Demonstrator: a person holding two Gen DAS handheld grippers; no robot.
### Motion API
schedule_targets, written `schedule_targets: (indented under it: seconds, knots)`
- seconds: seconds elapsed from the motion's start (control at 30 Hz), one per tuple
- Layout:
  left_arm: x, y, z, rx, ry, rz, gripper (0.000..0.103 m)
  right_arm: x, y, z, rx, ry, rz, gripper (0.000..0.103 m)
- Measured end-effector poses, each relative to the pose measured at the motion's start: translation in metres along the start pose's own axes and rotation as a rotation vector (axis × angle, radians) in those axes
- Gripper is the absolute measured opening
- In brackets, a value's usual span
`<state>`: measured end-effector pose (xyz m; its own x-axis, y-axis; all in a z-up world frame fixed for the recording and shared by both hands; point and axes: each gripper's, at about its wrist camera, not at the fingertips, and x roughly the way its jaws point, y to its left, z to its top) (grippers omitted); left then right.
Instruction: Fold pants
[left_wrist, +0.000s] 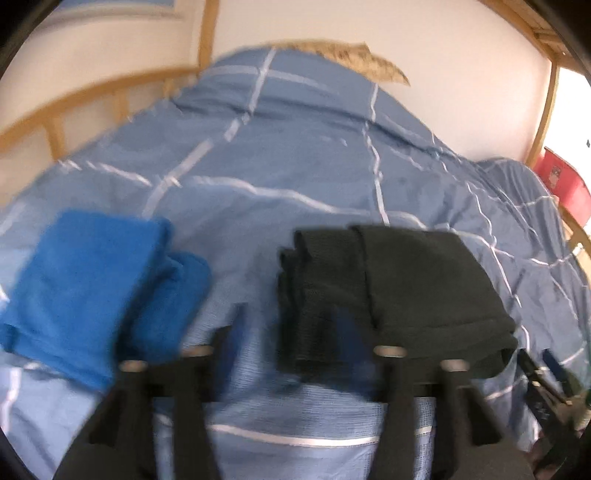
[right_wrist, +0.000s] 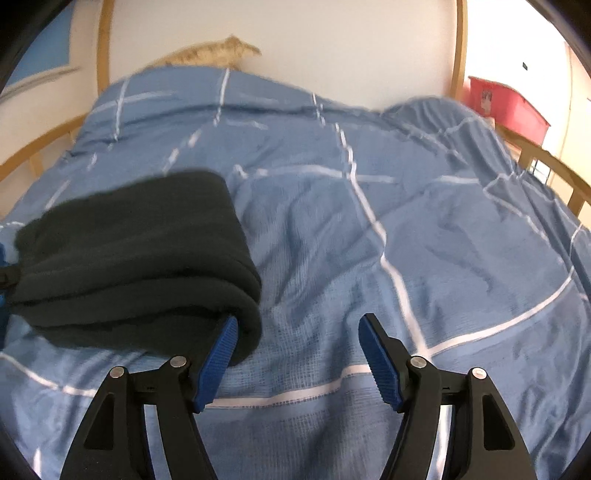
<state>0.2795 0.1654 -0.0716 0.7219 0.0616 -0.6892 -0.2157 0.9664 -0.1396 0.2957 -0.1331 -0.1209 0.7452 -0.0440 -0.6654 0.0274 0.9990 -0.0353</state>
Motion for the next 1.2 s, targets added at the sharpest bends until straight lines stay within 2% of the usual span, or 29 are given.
schedule_targets:
  seconds: [0.03, 0.1, 0.17, 0.27, 0.43, 0.53, 0.7, 0.8, 1.13, 1.2]
  knots:
    - [-0.011, 0.000, 0.000, 0.003, -0.039, 0.006, 0.076, -0.008, 0.001, 0.002, -0.005, -0.032, 0.006, 0.071]
    - [-0.035, -0.001, -0.002, 0.013, -0.106, 0.021, 0.077, -0.025, 0.002, 0.006, -0.013, -0.102, 0.033, 0.082]
    - [-0.050, 0.000, -0.005, 0.010, -0.141, 0.039, 0.085, -0.039, 0.000, 0.012, -0.007, -0.167, 0.073, 0.083]
    - [-0.060, -0.001, -0.014, 0.024, -0.153, 0.024, 0.089, -0.043, -0.004, 0.021, 0.014, -0.211, 0.144, 0.086]
    - [-0.029, -0.009, -0.019, 0.035, -0.103, -0.035, 0.089, -0.019, -0.009, 0.034, 0.107, -0.187, 0.285, 0.086]
    - [-0.008, -0.009, -0.011, -0.004, -0.092, -0.040, 0.089, 0.004, -0.008, 0.037, 0.164, -0.148, 0.353, 0.086]
    - [0.017, -0.008, 0.003, -0.041, -0.097, -0.013, 0.089, 0.035, 0.000, 0.042, 0.176, -0.121, 0.385, 0.086]
    - [0.032, -0.010, 0.006, -0.052, -0.070, -0.023, 0.089, 0.046, 0.002, 0.044, 0.187, -0.106, 0.394, 0.086]
    - [0.064, -0.012, -0.012, -0.039, 0.024, -0.049, 0.087, 0.078, -0.001, 0.023, 0.236, -0.035, 0.461, 0.086]
    - [0.068, -0.011, -0.015, -0.052, 0.034, -0.064, 0.087, 0.081, -0.001, 0.020, 0.240, -0.032, 0.481, 0.081]
